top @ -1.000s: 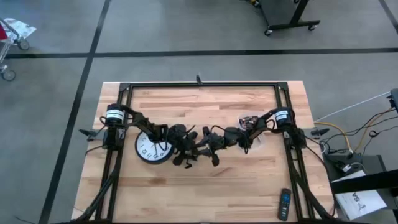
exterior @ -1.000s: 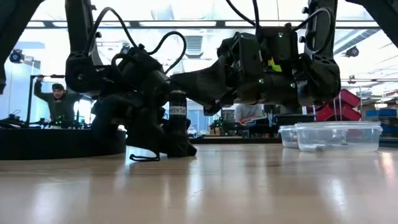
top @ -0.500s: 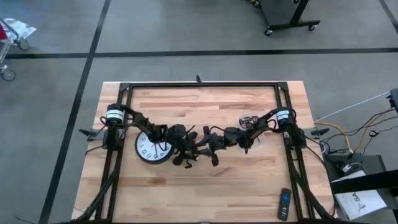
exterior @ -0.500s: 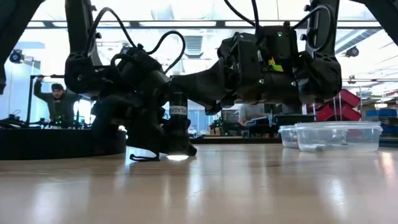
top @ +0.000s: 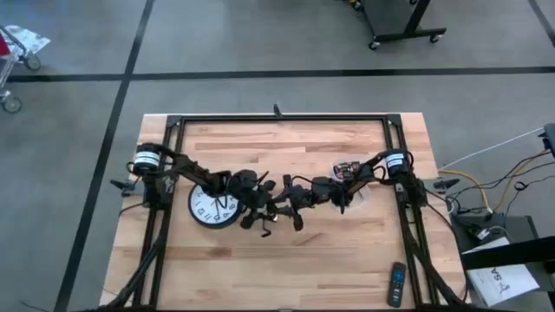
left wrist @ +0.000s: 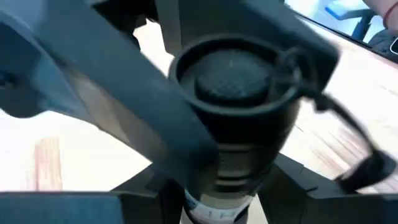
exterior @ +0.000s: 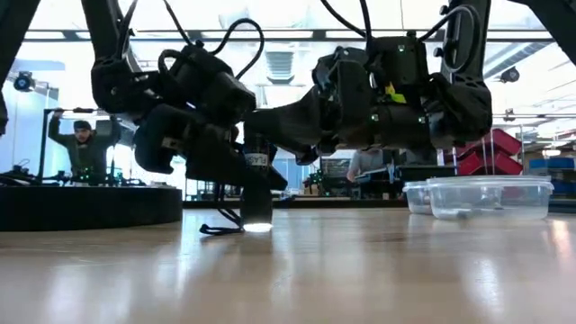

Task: Insert battery
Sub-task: Close the black battery compartment

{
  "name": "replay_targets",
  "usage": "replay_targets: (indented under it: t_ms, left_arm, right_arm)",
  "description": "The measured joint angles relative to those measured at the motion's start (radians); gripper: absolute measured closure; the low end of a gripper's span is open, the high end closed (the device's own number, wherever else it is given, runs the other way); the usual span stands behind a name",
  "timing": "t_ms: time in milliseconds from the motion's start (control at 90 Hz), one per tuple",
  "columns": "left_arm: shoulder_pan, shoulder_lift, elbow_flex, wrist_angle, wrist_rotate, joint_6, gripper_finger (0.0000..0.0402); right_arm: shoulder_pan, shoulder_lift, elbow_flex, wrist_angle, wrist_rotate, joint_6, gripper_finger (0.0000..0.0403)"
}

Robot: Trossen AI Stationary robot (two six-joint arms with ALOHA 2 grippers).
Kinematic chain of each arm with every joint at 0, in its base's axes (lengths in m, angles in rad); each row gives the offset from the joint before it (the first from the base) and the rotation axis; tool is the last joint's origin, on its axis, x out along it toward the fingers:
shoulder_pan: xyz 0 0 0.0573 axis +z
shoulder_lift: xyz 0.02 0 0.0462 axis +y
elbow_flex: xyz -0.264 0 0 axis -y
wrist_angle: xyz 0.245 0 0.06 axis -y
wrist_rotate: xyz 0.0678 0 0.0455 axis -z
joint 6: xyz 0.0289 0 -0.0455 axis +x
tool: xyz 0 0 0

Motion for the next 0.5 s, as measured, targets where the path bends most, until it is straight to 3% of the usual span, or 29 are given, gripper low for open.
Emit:
replay_targets:
  t_ms: [244, 500]
  left_arm:
    - [0.001, -0.101, -0.013, -0.071, -0.007, 0.027, 0.0273]
    - [0.003, -0.102, -0.038, -0.04, -0.011, 0.039, 0.0289]
  right_arm:
    - [0.002, 0.002, -0.001, -0.005, -0.009, 0.003, 0.0311]
    - [0.002, 0.003, -0.001, -0.009, -0.008, 0.013, 0.0311]
